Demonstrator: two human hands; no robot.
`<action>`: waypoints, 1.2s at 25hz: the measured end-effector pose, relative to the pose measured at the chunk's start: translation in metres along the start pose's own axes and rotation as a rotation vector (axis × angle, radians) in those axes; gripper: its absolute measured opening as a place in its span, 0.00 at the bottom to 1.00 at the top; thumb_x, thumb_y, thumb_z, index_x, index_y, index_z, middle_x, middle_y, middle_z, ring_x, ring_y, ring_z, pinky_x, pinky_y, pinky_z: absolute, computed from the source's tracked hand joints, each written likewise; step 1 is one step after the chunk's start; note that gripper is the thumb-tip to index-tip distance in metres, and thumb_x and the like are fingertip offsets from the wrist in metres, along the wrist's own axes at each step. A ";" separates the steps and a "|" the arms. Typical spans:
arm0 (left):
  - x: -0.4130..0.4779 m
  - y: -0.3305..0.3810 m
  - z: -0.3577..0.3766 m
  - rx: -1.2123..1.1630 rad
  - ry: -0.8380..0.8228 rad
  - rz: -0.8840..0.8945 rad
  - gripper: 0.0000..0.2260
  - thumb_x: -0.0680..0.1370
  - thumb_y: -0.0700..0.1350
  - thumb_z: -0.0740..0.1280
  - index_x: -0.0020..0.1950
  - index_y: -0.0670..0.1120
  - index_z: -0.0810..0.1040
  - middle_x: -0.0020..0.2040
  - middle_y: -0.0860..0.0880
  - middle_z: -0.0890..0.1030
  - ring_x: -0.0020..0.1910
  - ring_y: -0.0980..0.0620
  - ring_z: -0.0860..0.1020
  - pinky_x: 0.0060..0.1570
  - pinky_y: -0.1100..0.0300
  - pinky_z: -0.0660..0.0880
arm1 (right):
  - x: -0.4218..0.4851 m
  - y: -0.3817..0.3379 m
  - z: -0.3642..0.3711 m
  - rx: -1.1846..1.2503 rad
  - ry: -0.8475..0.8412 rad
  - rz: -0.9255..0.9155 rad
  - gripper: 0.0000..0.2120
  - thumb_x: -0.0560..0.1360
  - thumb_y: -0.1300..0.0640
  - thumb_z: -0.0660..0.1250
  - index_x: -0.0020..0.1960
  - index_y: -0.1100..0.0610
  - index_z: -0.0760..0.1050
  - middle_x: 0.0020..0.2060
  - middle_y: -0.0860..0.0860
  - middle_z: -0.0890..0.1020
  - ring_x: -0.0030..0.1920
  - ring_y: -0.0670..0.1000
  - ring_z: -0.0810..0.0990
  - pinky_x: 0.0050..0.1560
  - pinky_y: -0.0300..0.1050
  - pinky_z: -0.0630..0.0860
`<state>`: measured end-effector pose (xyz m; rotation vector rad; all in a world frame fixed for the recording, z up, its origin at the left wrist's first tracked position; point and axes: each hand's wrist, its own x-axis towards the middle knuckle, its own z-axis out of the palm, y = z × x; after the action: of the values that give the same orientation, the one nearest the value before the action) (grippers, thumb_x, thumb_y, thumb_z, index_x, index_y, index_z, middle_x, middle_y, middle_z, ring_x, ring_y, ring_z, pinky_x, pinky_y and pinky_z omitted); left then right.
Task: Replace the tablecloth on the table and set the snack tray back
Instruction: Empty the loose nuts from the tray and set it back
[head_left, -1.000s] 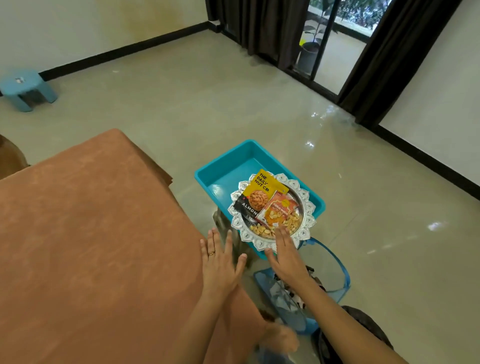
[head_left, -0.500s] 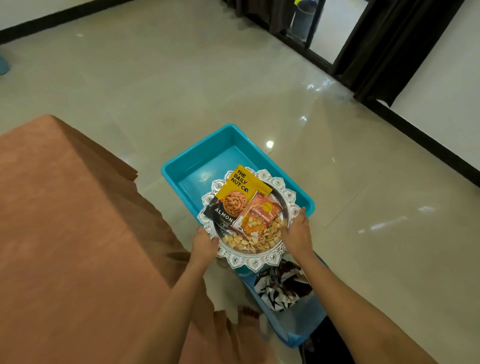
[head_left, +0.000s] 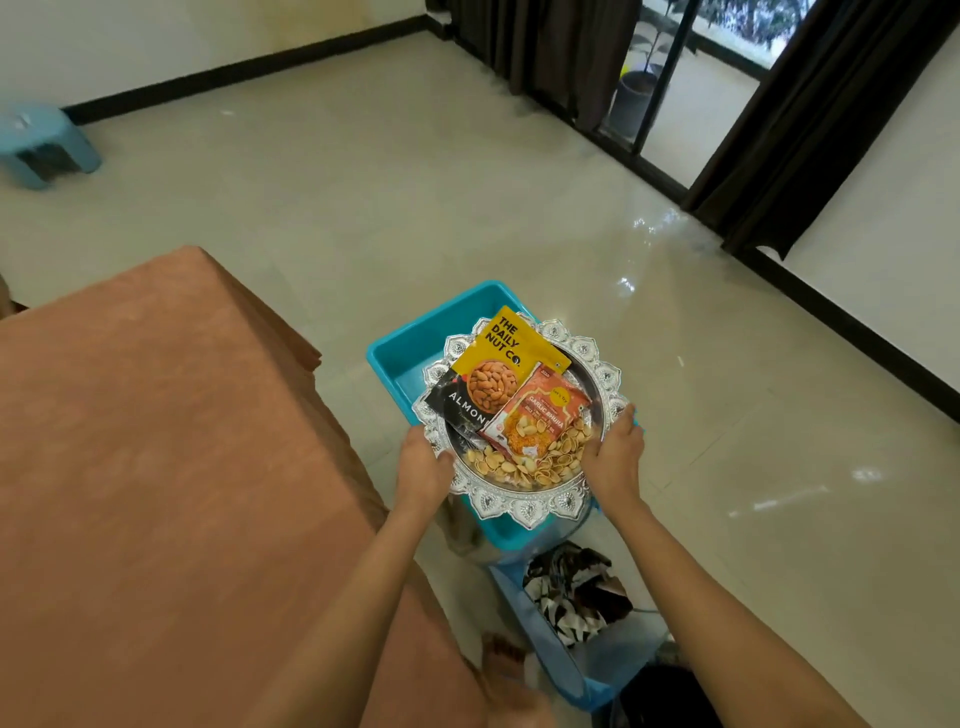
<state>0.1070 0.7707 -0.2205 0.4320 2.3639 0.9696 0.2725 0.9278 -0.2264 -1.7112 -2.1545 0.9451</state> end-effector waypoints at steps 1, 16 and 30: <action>-0.005 0.008 -0.010 -0.009 0.013 0.015 0.15 0.76 0.35 0.65 0.62 0.36 0.70 0.58 0.39 0.76 0.58 0.42 0.74 0.54 0.57 0.69 | -0.002 -0.012 -0.010 -0.003 0.021 -0.018 0.33 0.78 0.66 0.60 0.76 0.66 0.45 0.61 0.66 0.67 0.62 0.63 0.67 0.62 0.52 0.66; -0.161 -0.055 -0.324 -0.184 0.401 0.031 0.20 0.77 0.42 0.66 0.67 0.40 0.68 0.65 0.41 0.72 0.63 0.42 0.72 0.60 0.51 0.71 | -0.203 -0.278 -0.014 -0.031 -0.073 -0.468 0.32 0.79 0.60 0.59 0.76 0.66 0.47 0.66 0.68 0.65 0.67 0.67 0.64 0.66 0.58 0.63; -0.382 -0.346 -0.527 -0.472 0.886 -0.408 0.16 0.75 0.39 0.66 0.63 0.41 0.73 0.56 0.44 0.79 0.46 0.48 0.78 0.39 0.58 0.73 | -0.548 -0.403 0.196 -0.015 -0.688 -0.825 0.34 0.77 0.65 0.59 0.77 0.65 0.44 0.73 0.64 0.56 0.73 0.63 0.57 0.69 0.53 0.61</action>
<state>0.0707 0.0629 -0.0191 -0.7882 2.6201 1.6691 0.0080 0.3052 -0.0176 -0.3437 -2.8672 1.3286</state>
